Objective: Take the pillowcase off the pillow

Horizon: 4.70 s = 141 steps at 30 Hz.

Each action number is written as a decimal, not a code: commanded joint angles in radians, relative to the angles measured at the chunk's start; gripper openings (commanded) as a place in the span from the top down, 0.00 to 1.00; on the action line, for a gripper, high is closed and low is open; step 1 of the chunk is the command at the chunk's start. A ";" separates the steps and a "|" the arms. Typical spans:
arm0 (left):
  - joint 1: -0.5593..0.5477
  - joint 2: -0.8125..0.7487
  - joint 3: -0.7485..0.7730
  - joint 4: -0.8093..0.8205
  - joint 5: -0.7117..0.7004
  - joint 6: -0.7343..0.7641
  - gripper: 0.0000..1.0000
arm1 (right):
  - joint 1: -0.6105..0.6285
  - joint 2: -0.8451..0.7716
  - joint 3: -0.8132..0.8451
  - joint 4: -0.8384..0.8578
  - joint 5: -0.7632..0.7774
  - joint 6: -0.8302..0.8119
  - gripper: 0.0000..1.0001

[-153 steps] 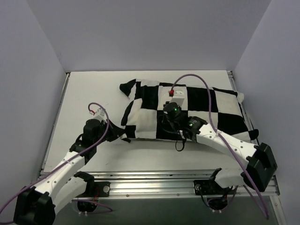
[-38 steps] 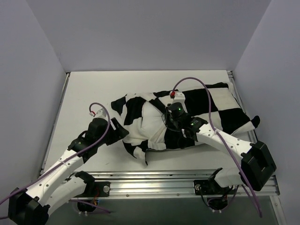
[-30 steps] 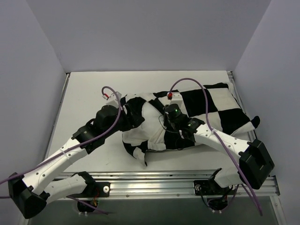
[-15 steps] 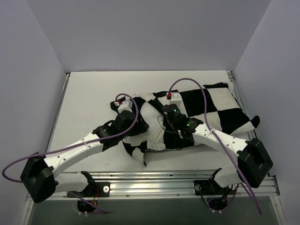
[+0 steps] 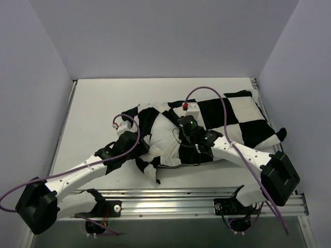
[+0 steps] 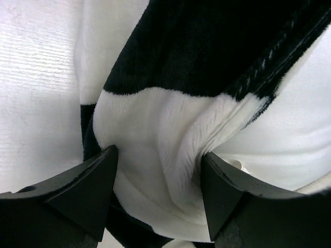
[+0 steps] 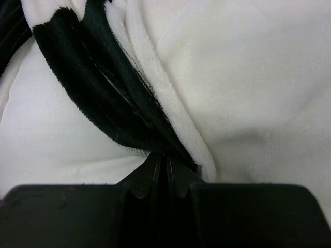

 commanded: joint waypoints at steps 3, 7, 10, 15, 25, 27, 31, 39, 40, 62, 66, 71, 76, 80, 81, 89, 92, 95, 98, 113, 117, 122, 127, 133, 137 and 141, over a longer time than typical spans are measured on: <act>0.025 0.070 -0.058 0.069 0.043 0.008 0.30 | 0.010 0.039 -0.019 -0.087 -0.038 -0.001 1.00; 0.027 0.077 -0.097 0.160 0.093 0.022 0.36 | 0.041 0.012 0.019 -0.135 -0.051 -0.025 0.96; 0.027 0.061 -0.121 0.231 0.124 0.031 0.61 | 0.072 -0.025 0.056 -0.170 -0.049 -0.042 0.89; 0.027 0.029 -0.131 0.252 0.138 0.052 0.96 | 0.142 -0.059 0.175 -0.256 -0.048 -0.083 0.66; 0.024 0.021 -0.138 0.271 0.168 0.058 0.96 | 0.354 0.051 0.370 -0.261 -0.015 -0.125 0.51; 0.022 0.017 -0.141 0.271 0.170 0.057 0.96 | 0.360 0.079 0.370 -0.236 -0.017 -0.120 0.51; 0.022 0.005 -0.152 0.271 0.168 0.048 0.96 | 0.348 0.143 0.326 -0.172 0.027 -0.111 0.55; 0.025 -0.021 -0.167 0.252 0.153 0.034 0.97 | 0.242 0.186 0.171 -0.121 0.092 -0.097 0.48; 0.027 -0.023 -0.166 0.251 0.153 0.034 0.97 | 0.240 0.191 0.166 -0.135 0.144 -0.097 0.44; 0.032 -0.046 -0.172 0.215 0.144 0.034 0.98 | 0.239 0.538 0.219 -0.305 0.327 -0.019 0.44; 0.030 -0.048 -0.171 0.212 0.144 0.031 0.98 | 0.214 0.510 0.215 -0.295 0.318 -0.018 0.97; 0.030 -0.069 -0.141 0.182 0.167 0.026 0.98 | 0.146 0.404 0.199 -0.255 0.281 -0.005 1.00; 0.019 -0.150 -0.083 0.081 0.179 0.037 0.98 | 0.038 0.222 0.177 -0.209 0.198 0.005 1.00; 0.024 -0.228 -0.080 0.005 0.132 0.042 0.98 | -0.023 0.034 0.169 -0.175 0.108 -0.005 1.00; 0.025 -0.235 -0.082 -0.007 0.121 0.043 0.98 | -0.049 0.007 0.169 -0.175 0.077 -0.004 1.00; 0.027 -0.186 -0.177 0.085 0.171 -0.003 0.98 | -0.215 -0.215 0.143 -0.152 -0.147 0.045 1.00; 0.018 -0.137 -0.184 0.152 0.193 -0.017 0.98 | -0.227 -0.206 0.133 -0.123 -0.213 0.068 1.00; -0.010 -0.085 -0.164 0.206 0.199 -0.020 0.97 | -0.223 -0.177 0.105 -0.042 -0.312 0.123 1.00; -0.057 -0.016 -0.128 0.270 0.198 -0.026 0.97 | -0.200 -0.144 0.087 0.046 -0.391 0.179 1.00; -0.142 0.302 -0.157 0.711 0.061 -0.064 0.86 | -0.160 -0.100 0.375 -0.042 -0.379 0.252 1.00; -0.230 0.291 -0.151 0.803 -0.092 -0.067 0.78 | -0.160 -0.102 0.386 -0.031 -0.351 0.312 1.00; -0.343 0.232 -0.101 0.838 -0.198 0.021 0.64 | -0.157 -0.076 0.413 -0.029 -0.330 0.331 1.00; -0.349 0.172 -0.152 0.754 -0.270 0.005 0.56 | -0.142 -0.094 0.401 -0.071 -0.420 0.282 1.00; -0.326 0.008 -0.201 0.529 -0.301 -0.067 0.33 | -0.117 -0.237 0.216 -0.159 -0.555 0.134 1.00; -0.314 -0.167 -0.164 0.314 -0.289 0.001 0.18 | -0.105 -0.343 0.070 -0.224 -0.558 0.067 1.00; -0.262 -0.294 -0.077 0.147 -0.192 0.109 0.18 | -0.080 -0.369 -0.047 -0.220 -0.575 0.025 1.00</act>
